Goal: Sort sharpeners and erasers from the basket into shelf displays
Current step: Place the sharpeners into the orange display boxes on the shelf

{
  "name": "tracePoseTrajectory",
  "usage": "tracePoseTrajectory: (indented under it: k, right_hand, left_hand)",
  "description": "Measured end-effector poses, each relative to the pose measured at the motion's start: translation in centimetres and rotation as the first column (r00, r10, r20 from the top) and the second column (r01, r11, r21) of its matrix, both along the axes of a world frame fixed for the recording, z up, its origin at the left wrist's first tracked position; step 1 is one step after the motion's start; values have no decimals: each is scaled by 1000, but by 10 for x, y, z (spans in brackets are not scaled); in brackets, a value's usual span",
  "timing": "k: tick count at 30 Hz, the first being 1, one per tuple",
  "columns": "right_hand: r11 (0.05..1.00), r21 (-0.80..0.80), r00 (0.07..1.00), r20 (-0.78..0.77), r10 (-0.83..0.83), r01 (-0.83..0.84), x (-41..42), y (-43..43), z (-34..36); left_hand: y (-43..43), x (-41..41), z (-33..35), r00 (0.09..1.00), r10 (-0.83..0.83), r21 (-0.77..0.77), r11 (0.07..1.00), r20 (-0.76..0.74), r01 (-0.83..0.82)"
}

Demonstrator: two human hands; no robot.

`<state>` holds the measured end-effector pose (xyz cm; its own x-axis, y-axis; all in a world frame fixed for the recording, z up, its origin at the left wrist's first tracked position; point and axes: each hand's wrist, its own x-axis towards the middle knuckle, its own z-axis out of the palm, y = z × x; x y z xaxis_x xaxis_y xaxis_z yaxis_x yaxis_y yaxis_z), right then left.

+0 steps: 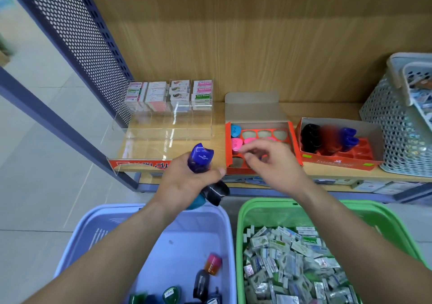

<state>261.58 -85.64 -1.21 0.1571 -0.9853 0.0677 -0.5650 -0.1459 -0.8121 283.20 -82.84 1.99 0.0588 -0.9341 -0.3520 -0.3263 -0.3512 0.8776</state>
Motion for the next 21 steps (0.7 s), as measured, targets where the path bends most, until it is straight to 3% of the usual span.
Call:
tracePoseTrajectory:
  k: [2, 5, 8, 12, 15, 18, 21]
  right_hand:
    - [974, 139, 950, 281, 135, -180, 29, 26, 16]
    - [952, 209, 890, 442, 110, -222, 58, 47, 21]
    - [970, 185, 883, 467, 54, -157, 73, 53, 20]
    - [964, 163, 867, 486, 105, -208, 70, 52, 26]
    - [963, 202, 852, 522, 51, -181, 60, 53, 32]
    - [963, 239, 827, 561, -35, -122, 44, 50, 33]
    - [965, 259, 868, 489, -91, -45, 18, 43, 33]
  left_hand:
    - [-1, 5, 4, 997, 48, -20, 999, -53, -49]
    - [1, 12, 10, 986, 109, -40, 993, -127, -115]
    - [7, 16, 14, 983, 110, -46, 992, -149, -119]
    - [13, 20, 23, 979, 82, -85, 991, -184, -99]
    - [13, 26, 27, 987, 82, -102, 990, -140, -97]
    - [11, 27, 24, 992, 49, -48, 997, -114, -54]
    - [8, 19, 18, 995, -50, 7, 999, -87, 51]
